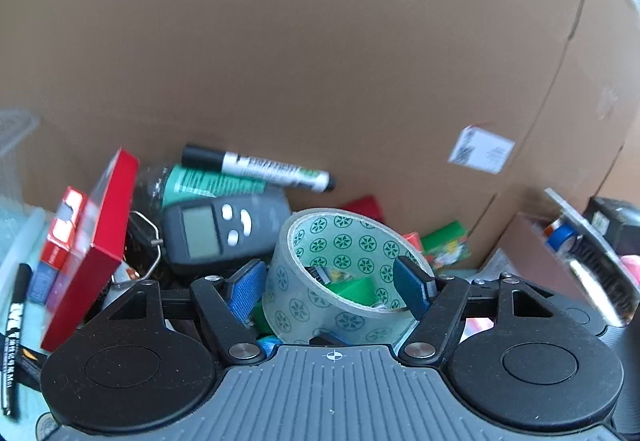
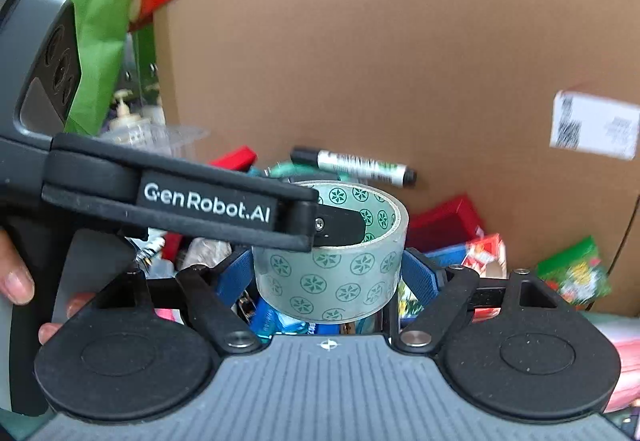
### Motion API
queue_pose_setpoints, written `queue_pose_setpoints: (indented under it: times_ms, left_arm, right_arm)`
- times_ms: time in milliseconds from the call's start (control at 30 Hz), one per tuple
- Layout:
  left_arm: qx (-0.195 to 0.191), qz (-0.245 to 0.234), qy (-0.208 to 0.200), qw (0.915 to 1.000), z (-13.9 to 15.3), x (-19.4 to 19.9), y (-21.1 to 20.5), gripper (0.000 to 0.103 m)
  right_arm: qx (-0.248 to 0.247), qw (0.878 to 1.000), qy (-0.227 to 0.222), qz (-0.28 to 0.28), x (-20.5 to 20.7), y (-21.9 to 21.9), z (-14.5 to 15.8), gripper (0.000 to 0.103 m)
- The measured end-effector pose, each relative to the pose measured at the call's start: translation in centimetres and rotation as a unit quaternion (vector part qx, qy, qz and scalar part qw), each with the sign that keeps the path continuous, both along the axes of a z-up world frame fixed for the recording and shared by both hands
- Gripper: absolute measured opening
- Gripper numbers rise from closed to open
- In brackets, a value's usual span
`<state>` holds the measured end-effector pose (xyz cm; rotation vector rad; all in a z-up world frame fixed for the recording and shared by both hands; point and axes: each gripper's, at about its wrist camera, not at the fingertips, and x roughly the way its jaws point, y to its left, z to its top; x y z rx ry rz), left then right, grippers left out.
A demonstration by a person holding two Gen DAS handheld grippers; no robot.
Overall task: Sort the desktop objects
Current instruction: 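Move left gripper to the clear green-patterned tape roll and close on it, then lift the tape roll with left gripper and carry it into the cardboard box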
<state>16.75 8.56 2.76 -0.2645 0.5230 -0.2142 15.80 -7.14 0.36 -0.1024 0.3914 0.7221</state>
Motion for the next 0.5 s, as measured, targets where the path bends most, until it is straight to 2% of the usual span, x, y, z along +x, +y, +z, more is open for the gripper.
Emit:
queue_pose_setpoints:
  times_ms: [167, 500]
  left_arm:
    - [0.025, -0.014, -0.027, 0.9992, 2.3, -2.8, -2.2, 0.081]
    - [0.022, -0.07, -0.039, 0.9966, 3.9, -7.2, -8.7, 0.082]
  right_arm:
    - [0.004, 1.0, -0.03, -0.009, -2.8, -1.9, 1.8, 0.084]
    - [0.01, 0.997, -0.043, -0.064, -8.3, -8.4, 3.1, 0.084]
